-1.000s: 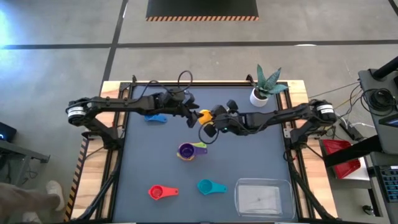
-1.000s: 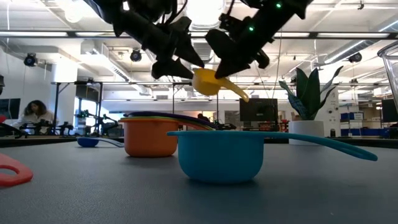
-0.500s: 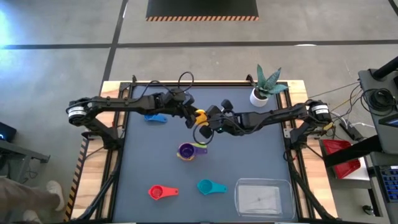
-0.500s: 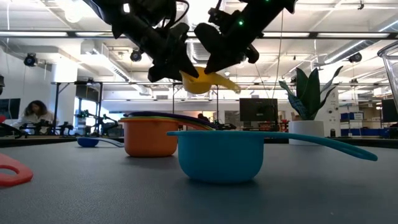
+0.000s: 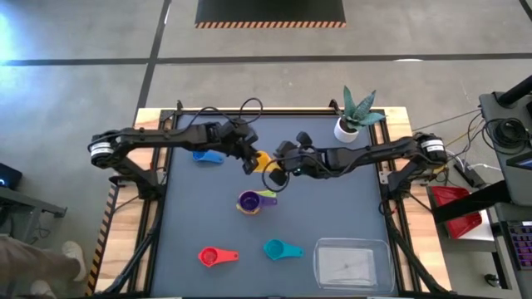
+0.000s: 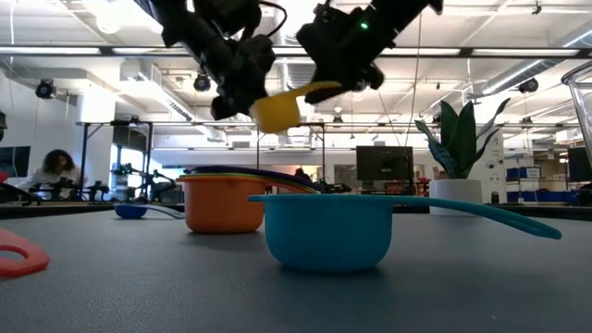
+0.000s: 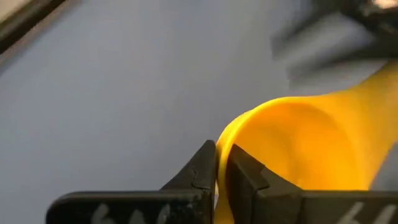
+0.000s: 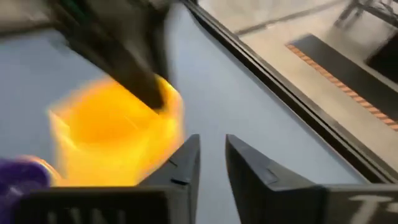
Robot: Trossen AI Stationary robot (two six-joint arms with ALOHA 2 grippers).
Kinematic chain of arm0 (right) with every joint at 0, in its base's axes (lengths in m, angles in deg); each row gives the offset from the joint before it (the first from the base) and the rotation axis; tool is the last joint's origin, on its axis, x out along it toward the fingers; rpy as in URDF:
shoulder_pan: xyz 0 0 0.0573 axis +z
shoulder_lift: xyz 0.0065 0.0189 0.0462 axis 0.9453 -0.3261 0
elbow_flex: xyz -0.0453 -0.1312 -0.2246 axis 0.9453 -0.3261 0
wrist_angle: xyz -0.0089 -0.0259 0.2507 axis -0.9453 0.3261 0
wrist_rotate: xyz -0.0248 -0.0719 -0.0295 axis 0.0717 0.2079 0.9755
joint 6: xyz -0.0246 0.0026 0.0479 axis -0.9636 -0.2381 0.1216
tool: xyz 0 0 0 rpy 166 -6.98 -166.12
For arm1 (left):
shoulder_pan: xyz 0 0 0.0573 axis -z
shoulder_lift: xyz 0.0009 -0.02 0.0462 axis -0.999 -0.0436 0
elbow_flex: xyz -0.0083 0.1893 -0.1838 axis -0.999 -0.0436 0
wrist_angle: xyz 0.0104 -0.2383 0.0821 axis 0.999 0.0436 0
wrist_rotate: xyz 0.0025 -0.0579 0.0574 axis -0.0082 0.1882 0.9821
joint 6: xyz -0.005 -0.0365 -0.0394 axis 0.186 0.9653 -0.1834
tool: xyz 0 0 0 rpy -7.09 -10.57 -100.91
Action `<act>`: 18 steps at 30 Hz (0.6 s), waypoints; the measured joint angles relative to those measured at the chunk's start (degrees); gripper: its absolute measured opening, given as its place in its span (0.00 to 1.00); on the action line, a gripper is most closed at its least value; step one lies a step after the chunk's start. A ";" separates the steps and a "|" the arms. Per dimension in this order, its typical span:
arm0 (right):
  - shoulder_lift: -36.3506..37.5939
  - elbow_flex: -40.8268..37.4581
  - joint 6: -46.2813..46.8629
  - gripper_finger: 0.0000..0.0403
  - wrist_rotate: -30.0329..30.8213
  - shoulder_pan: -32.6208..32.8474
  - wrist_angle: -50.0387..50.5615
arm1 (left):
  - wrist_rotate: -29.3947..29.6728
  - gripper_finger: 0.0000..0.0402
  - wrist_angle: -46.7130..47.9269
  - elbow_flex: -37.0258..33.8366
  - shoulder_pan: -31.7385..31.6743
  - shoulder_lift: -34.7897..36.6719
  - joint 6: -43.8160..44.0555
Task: Nest measuring cups in basket
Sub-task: Stack the yellow measuring cup on top of the purple measuring cup
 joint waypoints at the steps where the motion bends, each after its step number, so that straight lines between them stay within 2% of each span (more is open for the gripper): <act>1: 0.95 -0.21 -0.01 0.19 0.25 0.05 1.54 | 0.00 0.00 2.06 0.48 0.00 0.26 0.02; 5: 5.14 -0.15 1.56 0.31 1.44 0.52 6.34 | 0.15 0.00 6.86 0.42 0.89 1.77 3.02; 9: 9.57 -0.57 4.49 0.39 1.76 1.42 11.30 | 1.23 0.00 7.12 -2.56 3.96 5.73 9.66; 18: 16.79 -4.21 6.22 0.42 7.50 6.81 12.03 | 11.46 0.00 -3.76 -17.19 15.30 14.18 34.43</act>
